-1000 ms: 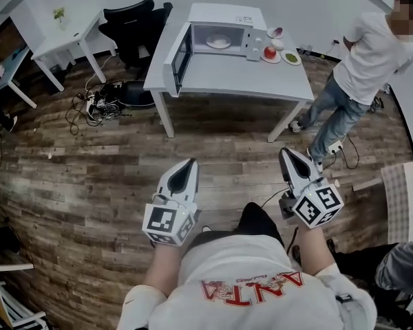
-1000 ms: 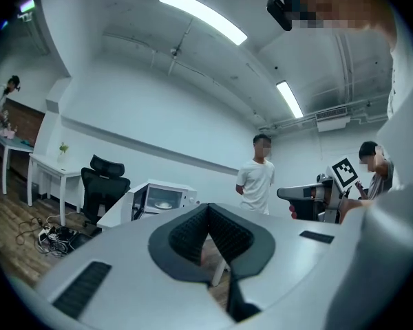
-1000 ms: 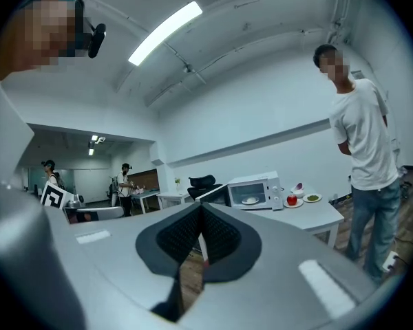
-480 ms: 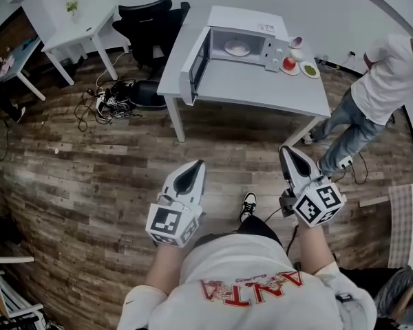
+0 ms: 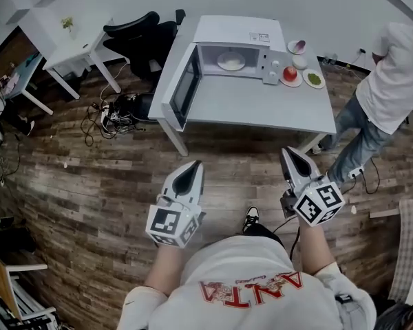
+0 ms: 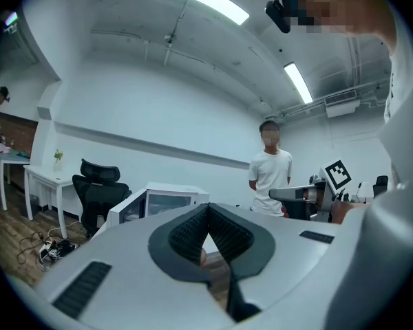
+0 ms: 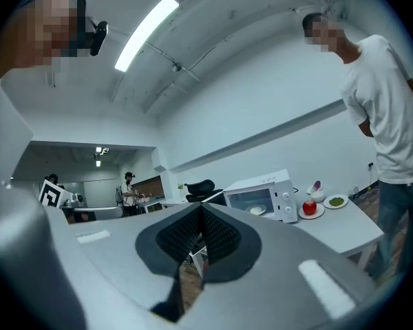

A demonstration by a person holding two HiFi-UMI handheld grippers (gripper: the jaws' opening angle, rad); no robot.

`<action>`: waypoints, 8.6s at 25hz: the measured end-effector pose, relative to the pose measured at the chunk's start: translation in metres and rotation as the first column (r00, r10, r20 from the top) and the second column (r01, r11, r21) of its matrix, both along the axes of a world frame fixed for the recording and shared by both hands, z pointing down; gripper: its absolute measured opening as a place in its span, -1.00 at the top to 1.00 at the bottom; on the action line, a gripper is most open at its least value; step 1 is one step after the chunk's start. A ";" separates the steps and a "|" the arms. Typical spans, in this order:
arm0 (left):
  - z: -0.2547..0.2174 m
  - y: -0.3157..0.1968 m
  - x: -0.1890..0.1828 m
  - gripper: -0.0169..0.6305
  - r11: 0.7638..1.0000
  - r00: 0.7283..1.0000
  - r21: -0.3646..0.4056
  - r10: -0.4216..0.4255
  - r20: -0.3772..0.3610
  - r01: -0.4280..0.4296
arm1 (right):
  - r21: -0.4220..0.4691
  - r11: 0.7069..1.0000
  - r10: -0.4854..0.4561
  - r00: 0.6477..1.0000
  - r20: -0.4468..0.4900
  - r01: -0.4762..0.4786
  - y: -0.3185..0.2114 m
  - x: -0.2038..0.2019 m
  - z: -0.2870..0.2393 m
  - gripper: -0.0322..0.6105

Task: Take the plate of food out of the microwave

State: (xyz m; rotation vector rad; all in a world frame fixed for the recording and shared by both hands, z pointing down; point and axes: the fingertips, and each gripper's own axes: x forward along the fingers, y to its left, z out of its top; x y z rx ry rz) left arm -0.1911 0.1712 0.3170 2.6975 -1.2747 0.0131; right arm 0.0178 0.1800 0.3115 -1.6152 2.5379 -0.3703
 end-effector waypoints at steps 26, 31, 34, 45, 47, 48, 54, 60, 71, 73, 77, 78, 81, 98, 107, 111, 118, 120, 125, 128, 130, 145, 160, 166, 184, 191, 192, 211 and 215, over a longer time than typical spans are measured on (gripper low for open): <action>0.027 -0.205 0.127 0.92 0.992 0.992 -0.053 -0.115 0.055 0.118 | -0.121 0.992 -0.030 0.999 0.023 0.033 -0.195 0.137 0.045 0.90; 0.039 -0.252 0.108 0.92 0.991 0.990 -0.054 -0.123 0.065 0.126 | -0.141 0.990 -0.002 1.000 0.015 0.004 -0.240 0.113 0.047 0.90; 0.045 -0.281 0.099 0.92 0.994 0.996 -0.069 -0.085 0.032 0.087 | -0.145 0.989 0.021 1.000 -0.004 -0.021 -0.269 0.095 0.048 0.90; 0.074 -0.333 0.099 0.92 0.991 1.000 -0.134 -0.028 0.001 0.028 | -0.211 0.976 0.065 0.994 0.083 -0.046 -0.347 0.069 0.084 0.90; 0.079 -0.336 0.101 0.92 0.987 0.999 -0.150 -0.050 0.003 0.050 | -0.258 0.966 0.068 0.984 0.162 -0.024 -0.362 0.071 0.102 0.90; 0.081 -0.337 0.102 0.92 0.986 0.998 -0.158 -0.060 0.000 0.060 | -0.281 0.960 0.069 0.977 0.203 -0.009 -0.369 0.071 0.111 0.90; 0.088 -0.342 0.105 0.92 0.977 0.992 -0.175 -0.122 0.010 0.122 | -0.369 0.928 0.095 0.916 0.390 0.061 -0.415 0.063 0.154 0.84; 0.100 -0.345 0.106 0.92 0.964 0.984 -0.199 -0.176 0.020 0.177 | -0.511 0.850 0.262 0.738 0.622 0.129 -0.455 0.054 0.211 0.69; 0.126 -0.350 0.103 0.92 0.951 0.983 -0.249 -0.182 0.021 0.182 | -0.598 0.794 0.486 0.482 0.729 0.105 -0.510 0.045 0.270 0.65; 0.125 -0.352 0.100 0.92 0.951 0.984 -0.253 -0.176 0.020 0.175 | -0.609 0.788 0.507 0.464 0.727 0.093 -0.516 0.046 0.277 0.65; 0.130 -0.357 0.093 0.92 0.949 0.985 -0.266 -0.170 0.017 0.168 | -0.625 0.776 0.532 0.445 0.721 0.086 -0.529 0.043 0.289 0.65; 0.131 -0.359 0.092 0.92 0.948 0.986 -0.271 -0.168 0.016 0.166 | -0.632 0.770 0.536 0.449 0.715 0.086 -0.532 0.042 0.292 0.65; 0.136 -0.362 0.088 0.92 0.946 0.986 -0.280 -0.164 0.017 0.162 | -0.644 0.760 0.546 0.455 0.704 0.084 -0.538 0.039 0.297 0.69; 0.145 -0.366 0.080 0.92 0.945 0.987 -0.285 -0.156 0.045 0.162 | -0.648 0.758 0.572 0.401 0.715 0.073 -0.557 0.047 0.305 0.75; 0.143 -0.365 0.082 0.92 0.947 0.987 -0.278 -0.153 0.048 0.161 | -0.657 0.749 0.574 0.410 0.709 0.089 -0.549 0.048 0.302 0.86; 0.143 -0.364 0.084 0.92 0.946 0.987 -0.281 -0.151 0.049 0.159 | -0.661 0.744 0.574 0.410 0.708 0.100 -0.544 0.047 0.301 0.86; 0.148 -0.363 0.084 0.92 0.946 0.986 -0.280 -0.149 0.071 0.163 | -0.616 0.780 0.544 0.364 0.756 0.111 -0.550 0.050 0.298 0.68; 0.150 -0.364 0.084 0.92 0.945 0.986 -0.284 -0.151 0.074 0.166 | -0.629 0.769 0.550 0.382 0.743 0.113 -0.554 0.049 0.301 0.68; 0.154 -0.365 0.084 0.92 0.943 0.985 -0.285 -0.154 0.083 0.171 | -0.656 0.747 0.569 0.407 0.714 0.107 -0.554 0.050 0.306 0.80; 0.153 -0.368 0.085 0.92 0.944 0.984 -0.282 -0.158 0.078 0.174 | -0.656 0.747 0.567 0.411 0.714 0.110 -0.552 0.051 0.304 0.85; 0.153 -0.368 0.086 0.92 0.944 0.985 -0.281 -0.157 0.077 0.173 | -0.655 0.747 0.566 0.408 0.717 0.114 -0.549 0.051 0.304 0.85; 0.148 -0.366 0.090 0.92 0.948 0.986 -0.273 -0.150 0.069 0.164 | -0.578 0.804 0.484 0.410 0.773 0.141 -0.536 0.048 0.290 0.86; 0.113 -0.358 0.095 0.92 0.970 0.993 -0.212 -0.115 0.024 0.118 | -0.561 0.799 0.444 0.415 0.794 0.218 -0.460 0.032 0.253 0.86; 0.101 -0.360 0.101 0.92 0.980 0.996 -0.179 -0.092 0.005 0.091 | -0.559 0.796 0.434 0.425 0.794 0.232 -0.415 0.039 0.240 0.86; 0.095 -0.358 0.186 0.92 0.981 0.997 -0.178 0.078 0.014 -0.075 | -0.570 0.813 0.494 0.377 0.784 0.118 -0.297 0.156 0.249 0.86; 0.095 -0.355 0.234 0.92 0.971 0.987 -0.185 0.159 0.031 -0.151 | -0.587 0.809 0.562 0.309 0.767 -0.015 -0.268 0.237 0.268 0.86; 0.096 -0.355 0.239 0.92 0.970 0.985 -0.185 0.167 0.034 -0.158 | -0.592 0.805 0.574 0.296 0.764 -0.034 -0.265 0.248 0.272 0.86; 0.113 -0.343 0.294 0.92 0.950 0.968 -0.227 0.237 0.078 -0.215 | -0.695 0.692 0.722 0.160 0.673 -0.195 -0.238 0.346 0.349 0.85; 0.115 -0.341 0.294 0.92 0.946 0.966 -0.237 0.244 0.081 -0.219 | -0.701 0.685 0.728 0.153 0.668 -0.201 -0.237 0.345 0.353 0.85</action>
